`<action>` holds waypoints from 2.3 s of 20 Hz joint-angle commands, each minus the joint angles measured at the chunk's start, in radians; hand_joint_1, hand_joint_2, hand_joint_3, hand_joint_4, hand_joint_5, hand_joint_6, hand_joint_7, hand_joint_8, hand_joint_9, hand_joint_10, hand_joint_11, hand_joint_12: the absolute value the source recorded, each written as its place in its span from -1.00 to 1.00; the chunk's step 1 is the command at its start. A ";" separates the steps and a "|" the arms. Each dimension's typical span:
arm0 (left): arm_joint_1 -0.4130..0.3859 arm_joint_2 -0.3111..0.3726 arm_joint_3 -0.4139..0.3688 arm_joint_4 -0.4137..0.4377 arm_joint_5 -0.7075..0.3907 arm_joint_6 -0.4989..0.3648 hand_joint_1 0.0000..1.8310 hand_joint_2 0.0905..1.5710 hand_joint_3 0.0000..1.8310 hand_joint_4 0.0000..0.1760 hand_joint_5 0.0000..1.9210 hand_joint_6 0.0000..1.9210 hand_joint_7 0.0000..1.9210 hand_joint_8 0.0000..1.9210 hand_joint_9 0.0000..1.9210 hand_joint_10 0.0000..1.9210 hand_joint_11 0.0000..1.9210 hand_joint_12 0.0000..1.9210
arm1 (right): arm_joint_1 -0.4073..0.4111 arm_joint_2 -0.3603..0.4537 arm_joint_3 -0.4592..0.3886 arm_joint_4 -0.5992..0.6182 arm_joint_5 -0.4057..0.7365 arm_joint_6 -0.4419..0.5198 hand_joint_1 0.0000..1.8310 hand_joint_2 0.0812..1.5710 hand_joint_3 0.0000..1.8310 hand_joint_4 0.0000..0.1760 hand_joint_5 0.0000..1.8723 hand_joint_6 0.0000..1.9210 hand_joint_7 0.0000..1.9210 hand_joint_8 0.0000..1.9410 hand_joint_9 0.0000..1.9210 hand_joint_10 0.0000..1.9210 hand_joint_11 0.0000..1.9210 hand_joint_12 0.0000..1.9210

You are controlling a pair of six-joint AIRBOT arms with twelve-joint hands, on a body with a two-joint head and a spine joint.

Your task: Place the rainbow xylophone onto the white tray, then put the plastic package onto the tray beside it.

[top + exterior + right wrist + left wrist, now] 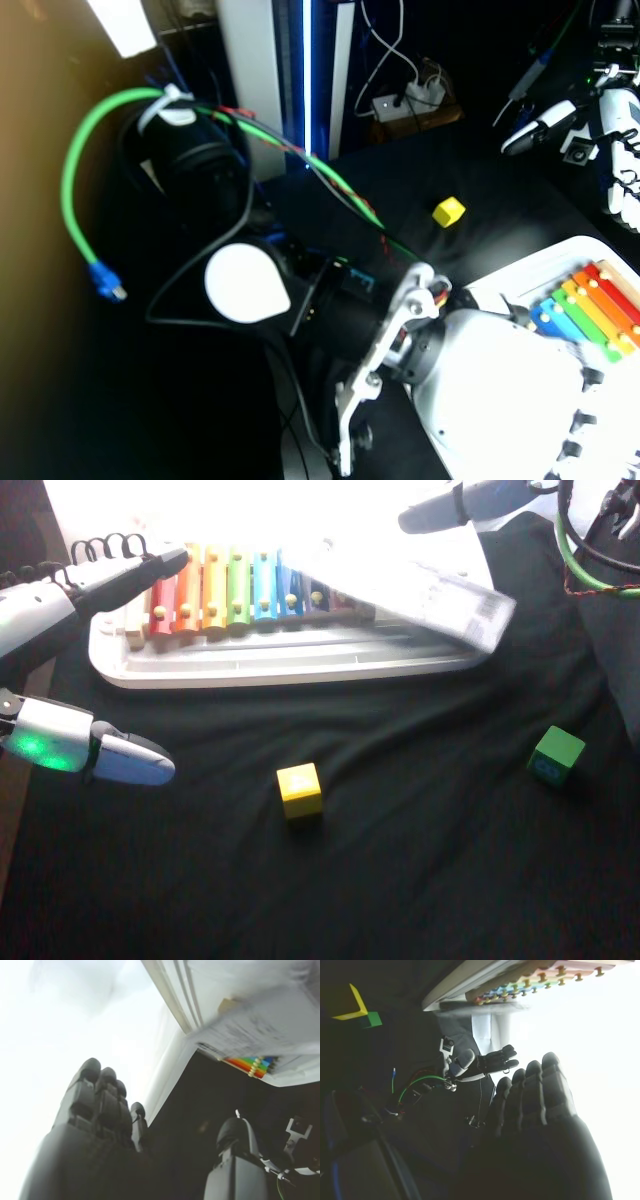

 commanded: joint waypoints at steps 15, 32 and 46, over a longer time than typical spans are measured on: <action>0.016 0.033 -0.016 -0.098 -0.165 -0.003 -0.19 -0.22 -1.00 -0.53 -1.00 -1.00 -1.00 -1.00 -1.00 -1.00 -1.00 -1.00 | -0.002 0.185 -0.190 0.060 0.183 0.005 -0.63 0.09 -0.98 1.00 -1.00 -1.00 -1.00 -1.00 -0.98 -0.99 -0.90 -0.94; 0.090 0.212 -0.153 -0.225 -0.496 0.125 -0.36 -0.08 -0.96 -0.13 -1.00 -1.00 -0.97 -0.99 -1.00 -1.00 -1.00 -1.00 | -0.092 0.357 -0.465 0.300 0.471 -0.191 -0.25 -0.11 -1.00 0.21 -1.00 -1.00 -1.00 -1.00 -1.00 -1.00 -1.00 -0.52; 0.092 0.233 -0.196 -0.214 -0.746 0.168 -0.35 -0.05 -1.00 -0.24 -0.87 -0.98 -1.00 -1.00 -1.00 -1.00 -1.00 -1.00 | -0.264 0.478 -0.671 0.527 0.856 -0.285 -0.44 0.04 -0.99 -0.49 -1.00 -1.00 -1.00 -1.00 -1.00 -1.00 -1.00 -0.88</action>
